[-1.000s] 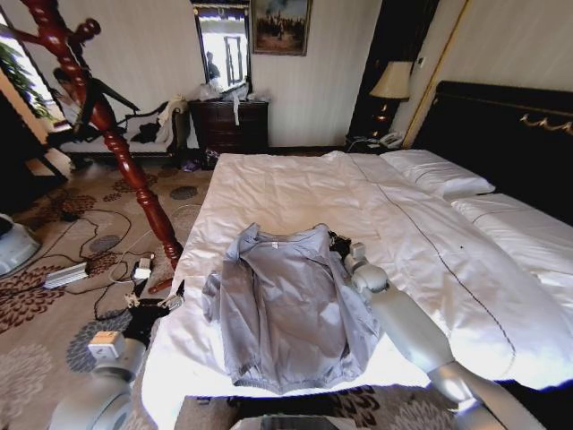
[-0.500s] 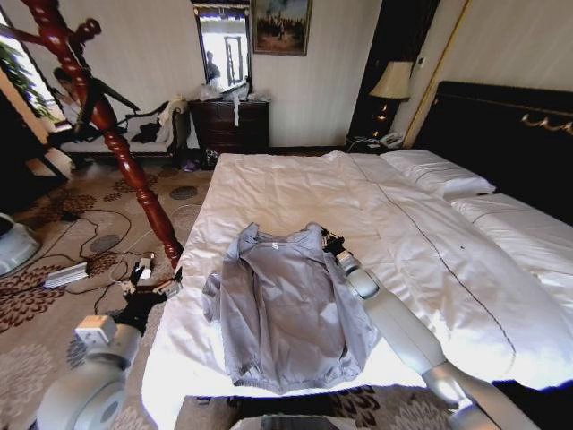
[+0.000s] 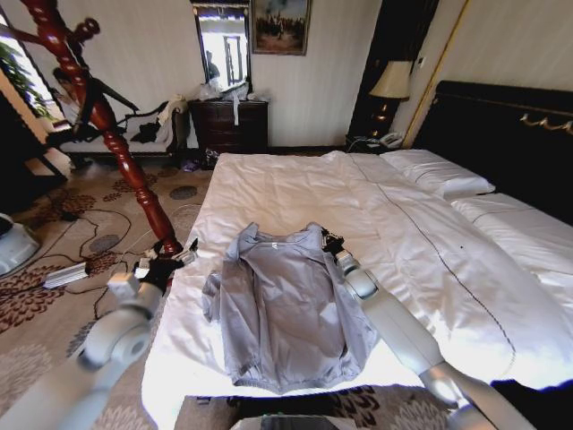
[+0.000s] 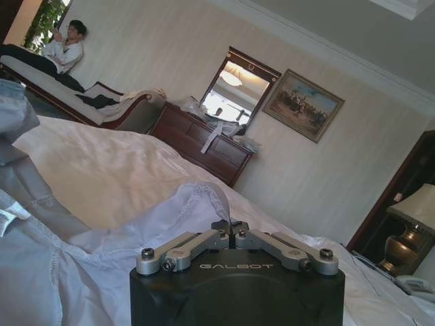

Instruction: Pick up the clothes from the bed and hang them on the clothes hanger.

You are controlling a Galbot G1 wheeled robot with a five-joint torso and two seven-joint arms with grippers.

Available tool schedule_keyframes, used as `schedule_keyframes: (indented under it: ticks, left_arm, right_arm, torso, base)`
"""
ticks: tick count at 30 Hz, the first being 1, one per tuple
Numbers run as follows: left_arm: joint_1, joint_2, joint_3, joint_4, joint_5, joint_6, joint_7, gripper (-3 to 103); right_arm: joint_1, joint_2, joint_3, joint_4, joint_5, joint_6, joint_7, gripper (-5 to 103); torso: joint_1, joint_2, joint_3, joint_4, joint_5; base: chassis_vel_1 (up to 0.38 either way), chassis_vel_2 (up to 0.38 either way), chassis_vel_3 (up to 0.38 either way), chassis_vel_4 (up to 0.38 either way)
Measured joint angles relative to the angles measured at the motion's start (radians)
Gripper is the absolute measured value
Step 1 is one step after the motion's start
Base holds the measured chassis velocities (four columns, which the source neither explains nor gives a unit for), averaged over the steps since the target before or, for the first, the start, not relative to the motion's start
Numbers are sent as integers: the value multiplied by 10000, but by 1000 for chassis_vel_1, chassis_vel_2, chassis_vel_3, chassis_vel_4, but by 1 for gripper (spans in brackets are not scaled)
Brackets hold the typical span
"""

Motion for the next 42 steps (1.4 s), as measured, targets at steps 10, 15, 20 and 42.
schedule_keyframes:
  ticks: [10, 15, 20, 42]
  left_arm:
    - [-4376, 1070, 1668, 1245, -2446, 355, -411, 100]
    - [-6590, 1318, 2849, 2116, -3392, 481, -368, 100]
    - [-7787, 2298, 2814, 2794, -4621, 725, -85, 100]
    - [-16799, 887, 8458, 7882, -6784, 3140, -232, 100]
  right_arm:
    - [-23, -38, 103, 86, 126, -101, 48, 0]
    - [40, -99, 51, 151, 289, -206, 101, 0]
    - [474, 192, -438, 3, 353, -227, 120, 0]
    - [266, -120, -213, 291, 459, -170, 148, 0]
  torso:
    - [1, -1, 1, 5, 3]
    - [1, -1, 0, -2, 0]
    - [4, -1, 1, 10, 2]
    - [0, 0, -1, 5, 8]
  base:
    - [0, 0, 0, 0]
    - [0, 0, 0, 0]
    - [0, 0, 0, 0]
    - [0, 0, 0, 0]
